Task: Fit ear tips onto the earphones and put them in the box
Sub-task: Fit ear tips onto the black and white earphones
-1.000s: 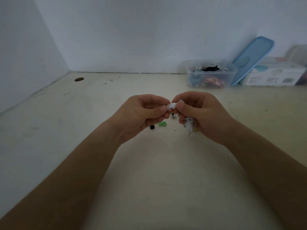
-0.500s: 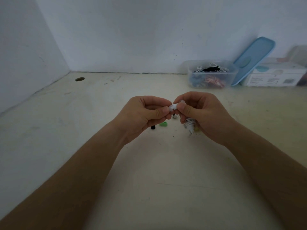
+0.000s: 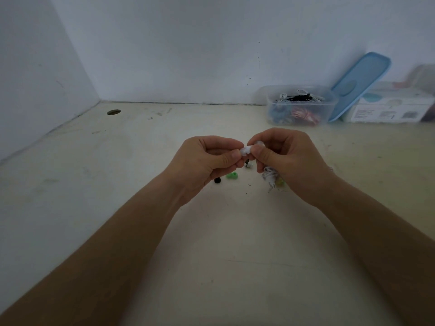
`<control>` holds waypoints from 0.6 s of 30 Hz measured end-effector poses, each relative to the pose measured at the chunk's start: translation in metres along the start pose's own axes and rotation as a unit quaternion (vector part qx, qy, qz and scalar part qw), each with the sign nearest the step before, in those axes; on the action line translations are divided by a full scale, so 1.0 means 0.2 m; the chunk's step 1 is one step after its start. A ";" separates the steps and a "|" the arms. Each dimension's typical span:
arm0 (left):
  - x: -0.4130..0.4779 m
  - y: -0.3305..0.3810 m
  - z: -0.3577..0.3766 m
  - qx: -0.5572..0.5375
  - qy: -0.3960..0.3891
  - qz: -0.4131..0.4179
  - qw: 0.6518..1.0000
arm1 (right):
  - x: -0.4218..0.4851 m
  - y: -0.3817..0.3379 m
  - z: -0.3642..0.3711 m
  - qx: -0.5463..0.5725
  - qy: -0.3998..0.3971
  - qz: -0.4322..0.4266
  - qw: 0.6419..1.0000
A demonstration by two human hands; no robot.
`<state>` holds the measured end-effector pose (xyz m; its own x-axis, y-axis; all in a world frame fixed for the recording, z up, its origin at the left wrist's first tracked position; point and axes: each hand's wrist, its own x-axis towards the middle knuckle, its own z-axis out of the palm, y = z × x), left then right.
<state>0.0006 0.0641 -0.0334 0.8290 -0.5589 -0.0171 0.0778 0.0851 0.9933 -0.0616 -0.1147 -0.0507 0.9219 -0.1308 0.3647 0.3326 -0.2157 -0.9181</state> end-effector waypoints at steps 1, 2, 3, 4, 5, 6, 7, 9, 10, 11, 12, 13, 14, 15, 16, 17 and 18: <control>0.00 0.00 0.00 0.000 0.002 0.000 1.000 | 0.00 0.00 0.00 0.001 0.002 -0.001 1.000; 0.00 0.00 0.00 -0.001 0.003 0.000 1.000 | 0.00 0.00 0.01 0.002 0.004 -0.003 1.000; 0.00 0.00 0.00 -0.002 0.005 0.000 1.000 | 0.00 -0.01 0.01 0.002 0.006 -0.004 1.000; 0.00 -0.01 0.01 -0.003 0.005 0.000 1.000 | 0.00 -0.01 0.01 0.003 0.008 -0.006 1.000; 0.00 -0.01 0.01 -0.004 0.005 0.001 1.000 | -0.01 -0.01 0.01 0.003 0.009 -0.006 1.000; 0.00 -0.01 0.01 -0.007 0.004 0.002 1.000 | -0.01 -0.01 0.01 0.005 0.011 -0.004 1.000; 0.00 -0.01 0.01 -0.011 0.002 0.002 1.000 | -0.01 -0.01 0.01 0.013 0.013 0.001 1.000; 0.00 0.00 0.00 -0.016 -0.005 0.005 1.000 | 0.00 0.00 0.01 0.036 0.011 0.015 0.999; 0.00 0.00 0.00 -0.012 -0.008 0.007 1.000 | 0.00 0.01 0.01 0.046 0.007 0.020 0.999; 0.00 0.00 0.00 -0.003 -0.010 0.011 1.000 | 0.00 0.01 0.01 0.056 0.003 0.026 0.998; 0.00 0.00 0.00 0.008 -0.012 0.016 1.000 | 0.00 0.01 0.01 0.068 0.000 0.032 0.997; 0.00 0.00 0.00 0.019 -0.013 0.022 0.999 | 0.01 0.02 0.00 0.080 -0.003 0.038 0.996; 0.01 0.00 0.00 0.029 -0.015 0.029 0.999 | 0.01 0.02 0.00 0.092 -0.005 0.045 0.995; 0.01 0.00 0.00 0.039 -0.017 0.038 0.998 | 0.01 0.02 0.00 0.106 -0.009 0.054 0.993; 0.00 0.00 0.00 0.049 -0.019 0.048 0.997 | 0.01 0.02 0.00 0.121 -0.013 0.064 0.991; 0.00 0.00 0.01 0.060 -0.017 0.057 0.996 | 0.01 0.02 -0.01 0.138 -0.013 0.075 0.988; 0.00 0.00 0.02 0.073 -0.011 0.066 0.995 | 0.01 0.01 -0.01 0.156 -0.009 0.086 0.984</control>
<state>-0.0015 0.0616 -0.0326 0.8144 -0.5686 0.1161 -0.1140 0.0394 0.9927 -0.0591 -0.1170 -0.0520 0.9722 -0.1215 0.2004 0.2143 0.1149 -0.9700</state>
